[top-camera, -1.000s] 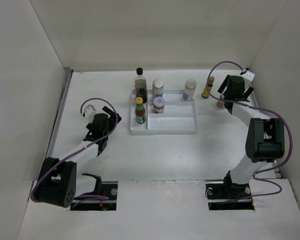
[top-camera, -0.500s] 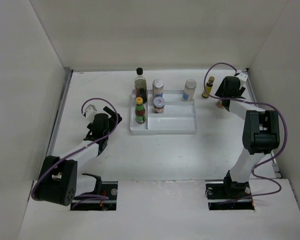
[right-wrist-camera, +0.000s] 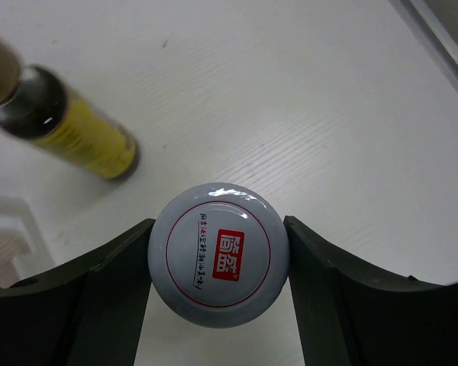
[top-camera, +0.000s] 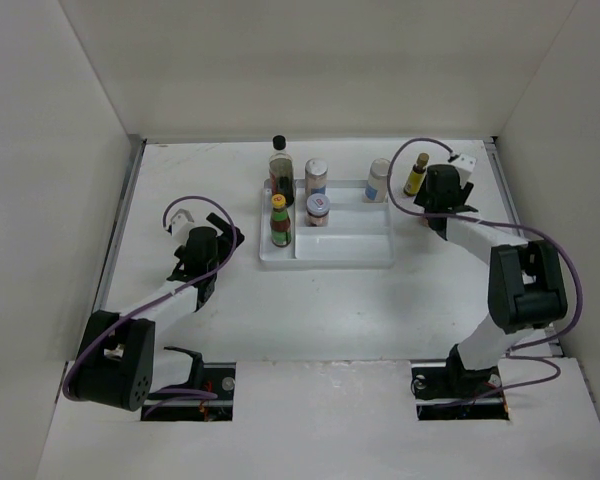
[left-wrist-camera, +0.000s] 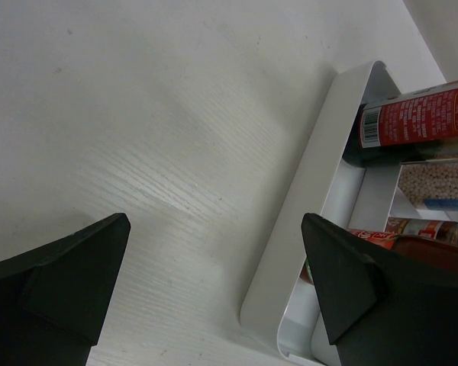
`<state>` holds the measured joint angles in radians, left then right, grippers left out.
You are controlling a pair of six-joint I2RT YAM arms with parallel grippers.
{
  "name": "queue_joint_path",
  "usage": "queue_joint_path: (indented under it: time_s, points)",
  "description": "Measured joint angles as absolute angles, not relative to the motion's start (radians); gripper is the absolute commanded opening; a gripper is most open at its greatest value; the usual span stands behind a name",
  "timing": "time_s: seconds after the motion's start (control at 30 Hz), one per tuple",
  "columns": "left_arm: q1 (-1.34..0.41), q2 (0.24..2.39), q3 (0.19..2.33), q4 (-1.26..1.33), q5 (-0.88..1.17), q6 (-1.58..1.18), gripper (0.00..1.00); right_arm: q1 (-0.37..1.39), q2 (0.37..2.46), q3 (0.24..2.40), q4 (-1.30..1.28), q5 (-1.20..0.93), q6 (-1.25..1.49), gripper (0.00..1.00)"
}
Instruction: Organize the condiment bottles
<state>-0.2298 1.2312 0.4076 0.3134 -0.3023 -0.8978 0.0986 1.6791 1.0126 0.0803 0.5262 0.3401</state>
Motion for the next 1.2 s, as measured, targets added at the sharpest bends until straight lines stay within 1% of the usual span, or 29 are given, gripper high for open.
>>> queue_joint_path:
  time_s: [0.2,0.33,0.43,0.63,0.87,0.93,1.03,1.1,1.2]
  points:
    - [-0.23,1.233,0.408,0.316,-0.301,-0.898,1.0,0.244,1.544,0.976,0.061,0.532,0.345,0.52]
    - [-0.229,1.233,0.408,0.318,-0.3,-0.898,1.0,0.327,1.51,0.977,0.069,0.529,0.345,0.52]
    - [-0.229,1.233,0.408,0.318,-0.297,-0.898,1.0,0.376,1.522,0.981,0.076,0.512,0.347,0.52]
    - [-0.229,1.233,0.408,0.319,-0.291,-0.898,1.0,0.442,1.612,1.004,0.109,0.474,0.351,0.53]
    - [-0.229,1.233,0.407,0.321,-0.288,-0.898,1.0,0.448,1.664,1.008,0.128,0.46,0.356,0.54]
    - [-0.229,1.233,0.407,0.325,-0.286,-0.898,1.0,0.447,1.667,1.008,0.13,0.46,0.356,0.58]
    - [-0.229,1.233,0.407,0.331,-0.283,-0.898,1.0,0.447,1.675,1.003,0.144,0.46,0.359,0.71]
    - [-0.229,1.235,0.407,0.334,-0.282,-0.898,1.0,0.447,1.681,1.002,0.145,0.46,0.359,0.77]
    - [-0.229,1.235,0.407,0.334,-0.282,-0.898,1.0,0.447,1.682,1.002,0.18,0.461,0.361,0.82]
